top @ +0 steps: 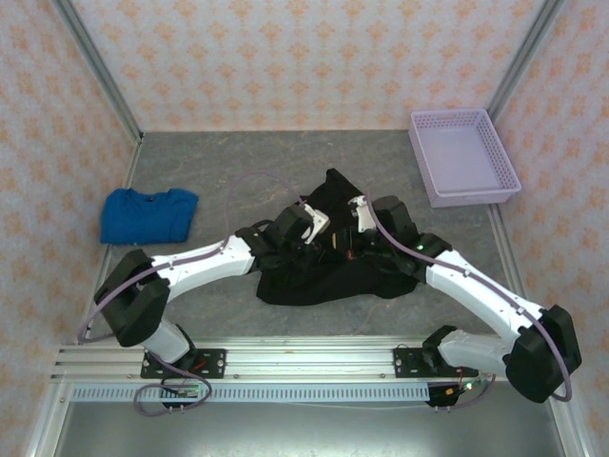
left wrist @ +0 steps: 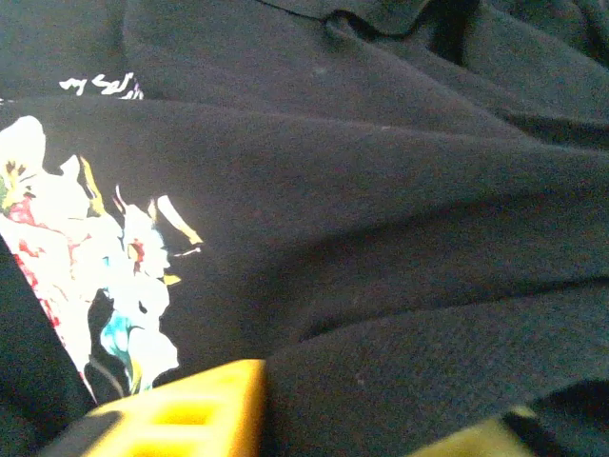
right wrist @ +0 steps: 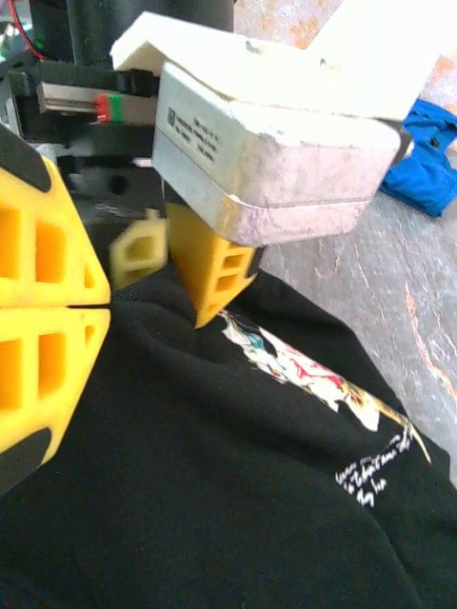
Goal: Fold the inside-out t-shirt
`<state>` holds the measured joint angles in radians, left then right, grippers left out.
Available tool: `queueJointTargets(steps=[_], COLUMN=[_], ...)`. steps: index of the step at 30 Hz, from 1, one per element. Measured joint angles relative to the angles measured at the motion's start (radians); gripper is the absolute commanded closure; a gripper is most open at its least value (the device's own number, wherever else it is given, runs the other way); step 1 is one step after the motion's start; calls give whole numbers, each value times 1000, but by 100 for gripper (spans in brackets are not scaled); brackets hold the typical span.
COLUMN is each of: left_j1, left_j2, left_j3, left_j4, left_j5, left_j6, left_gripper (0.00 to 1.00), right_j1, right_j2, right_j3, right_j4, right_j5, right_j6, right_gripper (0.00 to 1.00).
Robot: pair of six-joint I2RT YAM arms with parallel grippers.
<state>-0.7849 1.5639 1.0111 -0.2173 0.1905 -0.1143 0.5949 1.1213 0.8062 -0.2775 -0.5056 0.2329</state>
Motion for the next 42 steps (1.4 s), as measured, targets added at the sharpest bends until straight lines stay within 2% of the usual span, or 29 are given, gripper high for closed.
queueJointTargets(steps=[4,7,10,12,16,21,25,31,36,39,42], left_j1=[30,77,113,118,118,127,140,153,158,158,158], left_j2=[6,-9,-40,-58,-92,-102,-102,-102,-102,-102,-102], left_j3=[77,120,124,124,124,133,135,135,140,146,154], left_j4=[-43,-95,-151,-185,-236,-270,-277,-293,-294,-295,-295], left_j5=[118,217,296,332,383,416,431,442,458,462,465], left_j6=[-88,-190,-282,-325,-384,-418,-432,-436,-436,-436,-436], left_gripper=[100,100,100,100,100,100,100,100,100,100,100], right_j1=[14,102,204,257,372,491,494,436,379,368,365], right_j2=[-51,-97,-146,-183,-229,-127,0,47,52,93,155], right_j3=[9,11,7,-8,-49,-55,-83,-149,-159,-159,-159], right_j4=[-105,-159,-159,-143,-104,-6,89,151,168,197,220], right_j5=[199,364,452,492,518,480,495,554,609,615,613], right_j6=[6,-7,-21,-25,-58,-85,-88,-88,-104,-120,-134], right_gripper=[62,51,44,46,58,67,73,75,72,68,69])
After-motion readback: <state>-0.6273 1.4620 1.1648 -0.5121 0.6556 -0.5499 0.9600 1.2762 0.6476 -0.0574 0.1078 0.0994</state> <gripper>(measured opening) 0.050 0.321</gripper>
